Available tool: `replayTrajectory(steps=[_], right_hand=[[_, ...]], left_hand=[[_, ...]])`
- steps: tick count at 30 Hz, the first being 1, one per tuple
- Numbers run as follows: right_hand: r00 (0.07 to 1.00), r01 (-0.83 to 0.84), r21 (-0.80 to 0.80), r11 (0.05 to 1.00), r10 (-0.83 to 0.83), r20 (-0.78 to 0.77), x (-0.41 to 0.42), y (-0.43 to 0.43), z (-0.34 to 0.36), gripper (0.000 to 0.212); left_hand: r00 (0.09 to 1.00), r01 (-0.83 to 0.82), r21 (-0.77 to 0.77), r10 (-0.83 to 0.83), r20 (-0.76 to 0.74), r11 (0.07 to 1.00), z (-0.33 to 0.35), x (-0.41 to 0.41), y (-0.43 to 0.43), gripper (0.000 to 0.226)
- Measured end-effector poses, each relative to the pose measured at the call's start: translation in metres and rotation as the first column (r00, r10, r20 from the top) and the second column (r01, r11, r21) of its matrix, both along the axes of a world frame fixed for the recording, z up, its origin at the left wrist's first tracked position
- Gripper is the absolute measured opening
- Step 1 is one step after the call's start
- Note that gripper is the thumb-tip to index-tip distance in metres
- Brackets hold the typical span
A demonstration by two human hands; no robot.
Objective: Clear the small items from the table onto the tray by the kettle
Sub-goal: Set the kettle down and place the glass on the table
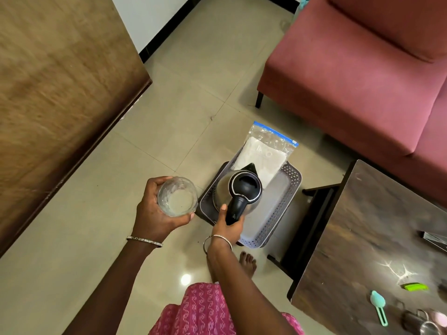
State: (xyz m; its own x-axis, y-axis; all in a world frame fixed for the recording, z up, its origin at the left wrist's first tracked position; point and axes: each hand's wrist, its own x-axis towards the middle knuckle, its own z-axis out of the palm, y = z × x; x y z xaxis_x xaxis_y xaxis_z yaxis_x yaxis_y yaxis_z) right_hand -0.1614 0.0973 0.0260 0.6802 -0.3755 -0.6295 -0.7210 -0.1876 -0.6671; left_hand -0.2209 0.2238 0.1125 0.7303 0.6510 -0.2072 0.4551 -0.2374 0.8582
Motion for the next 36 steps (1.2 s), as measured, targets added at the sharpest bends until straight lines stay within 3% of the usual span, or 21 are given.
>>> replayTrajectory(steps=[11, 19, 25, 29, 31, 36], right_hand=[[0.986, -0.039, 0.068, 0.997, 0.049, -0.162, 0.014, 0.004, -0.010, 0.050], [0.930, -0.187, 0.231, 0.955, 0.248, -0.271, 0.020, -0.015, -0.009, 0.043], [0.831, -0.316, 0.191, 0.929, 0.368, -0.416, 0.017, -0.054, 0.017, 0.014], [0.880, -0.428, 0.056, 0.902, 0.430, -0.202, 0.019, -0.089, 0.057, 0.005], [0.858, -0.509, 0.053, 0.859, 0.511, -0.048, 0.023, -0.108, 0.080, 0.012], [0.619, -0.766, -0.026, 0.643, 0.747, 0.243, 0.030, -0.155, 0.129, 0.030]], left_hand=[[1.000, 0.002, -0.017, -0.002, 0.021, 1.000, -0.003, -0.003, -0.002, 0.092], [0.999, 0.036, -0.068, -0.034, 0.033, 0.997, 0.005, -0.005, -0.016, 0.092], [0.997, 0.065, -0.102, -0.060, 0.050, 0.993, 0.021, -0.004, -0.036, 0.089], [0.990, 0.123, -0.103, -0.116, 0.075, 0.987, 0.033, -0.001, -0.056, 0.087], [0.985, 0.158, -0.090, -0.150, 0.086, 0.983, 0.039, 0.000, -0.069, 0.087], [0.965, 0.248, -0.054, -0.241, 0.107, 0.967, 0.055, 0.001, -0.110, 0.088]])
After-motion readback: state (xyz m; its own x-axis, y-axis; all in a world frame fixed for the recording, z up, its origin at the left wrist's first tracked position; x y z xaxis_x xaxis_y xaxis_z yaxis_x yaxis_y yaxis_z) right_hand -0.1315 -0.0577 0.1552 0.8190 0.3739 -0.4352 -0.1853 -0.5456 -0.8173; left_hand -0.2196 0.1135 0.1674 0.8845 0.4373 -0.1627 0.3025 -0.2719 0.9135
